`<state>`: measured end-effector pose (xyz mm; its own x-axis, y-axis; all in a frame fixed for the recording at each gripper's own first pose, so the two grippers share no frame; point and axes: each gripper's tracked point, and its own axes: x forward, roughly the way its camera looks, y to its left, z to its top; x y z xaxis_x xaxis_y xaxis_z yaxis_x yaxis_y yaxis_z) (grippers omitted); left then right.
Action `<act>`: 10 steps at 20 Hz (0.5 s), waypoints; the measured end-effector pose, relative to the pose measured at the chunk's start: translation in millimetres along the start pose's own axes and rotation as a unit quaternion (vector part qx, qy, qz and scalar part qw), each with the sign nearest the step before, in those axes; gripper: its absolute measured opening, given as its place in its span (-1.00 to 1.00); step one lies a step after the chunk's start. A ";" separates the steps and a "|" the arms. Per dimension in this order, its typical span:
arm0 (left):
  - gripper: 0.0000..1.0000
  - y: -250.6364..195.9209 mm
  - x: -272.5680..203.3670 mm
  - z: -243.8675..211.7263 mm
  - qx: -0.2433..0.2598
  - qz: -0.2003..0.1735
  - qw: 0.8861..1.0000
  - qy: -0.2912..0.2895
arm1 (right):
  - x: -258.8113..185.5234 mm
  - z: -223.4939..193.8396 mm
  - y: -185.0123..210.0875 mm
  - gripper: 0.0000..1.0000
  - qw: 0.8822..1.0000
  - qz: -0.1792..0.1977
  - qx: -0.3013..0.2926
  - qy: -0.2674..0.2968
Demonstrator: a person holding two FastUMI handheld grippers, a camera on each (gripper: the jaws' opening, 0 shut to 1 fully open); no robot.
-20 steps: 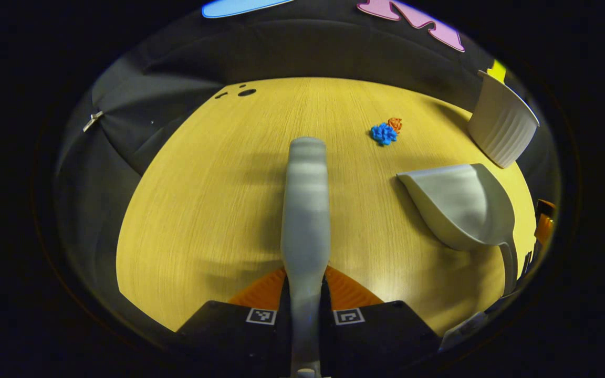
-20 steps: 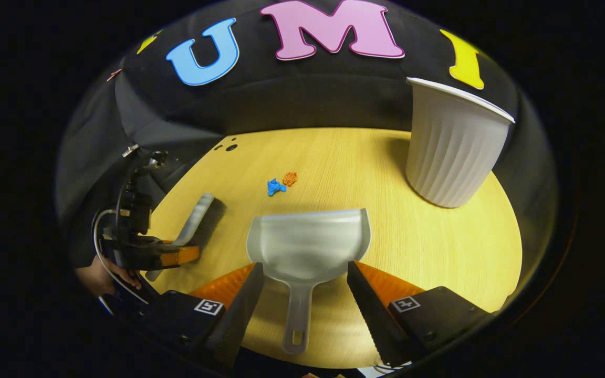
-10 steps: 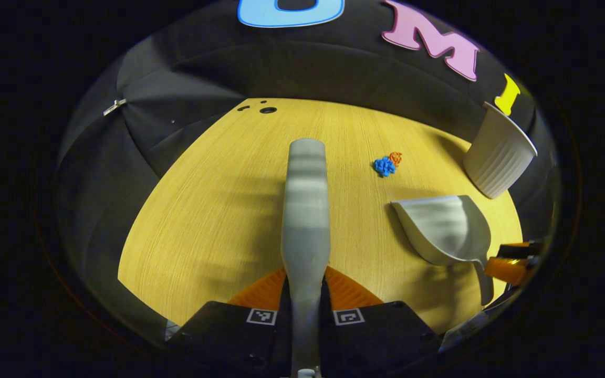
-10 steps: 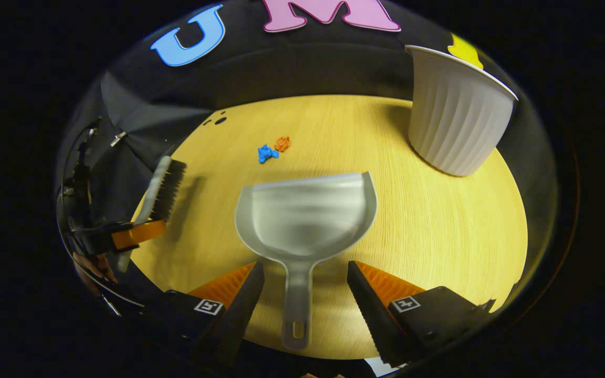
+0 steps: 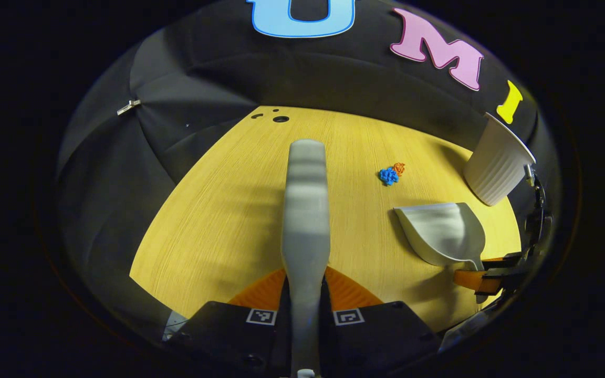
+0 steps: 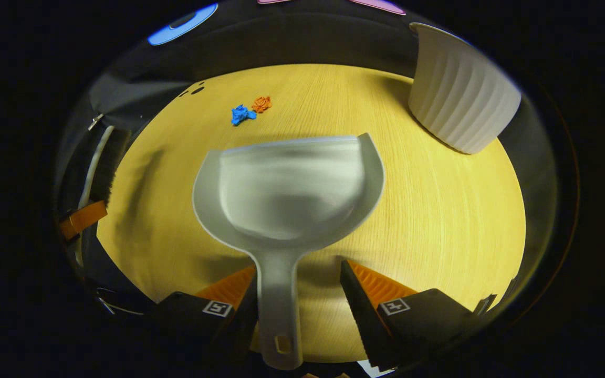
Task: Pick up the small broom and dustpan from the desktop, sweep the trash into the dustpan with the broom, and then empty the trash into the garbage bin.
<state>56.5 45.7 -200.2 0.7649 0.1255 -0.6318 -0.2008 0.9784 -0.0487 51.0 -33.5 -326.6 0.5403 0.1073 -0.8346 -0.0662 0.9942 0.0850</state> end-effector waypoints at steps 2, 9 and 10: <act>-0.50 0.2 0.4 0.5 -0.001 0.002 1.000 0.002 | 4.0 1.3 1.3 0.68 1.000 -0.006 -0.011 0.002; -0.50 -5.2 7.0 1.7 -0.007 0.007 1.000 0.012 | 14.7 14.4 -5.7 0.27 1.000 -0.029 -0.001 -0.003; -0.50 -8.0 9.2 2.4 -0.005 0.006 1.000 0.013 | 15.6 15.4 -5.0 -0.01 1.000 -0.024 0.006 0.000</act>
<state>66.6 39.4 -203.8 0.7460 0.1333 -0.6524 -0.2167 0.9750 -0.0486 72.7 -36.6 -331.6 0.5428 0.0604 -0.8377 -0.0311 0.9982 0.0518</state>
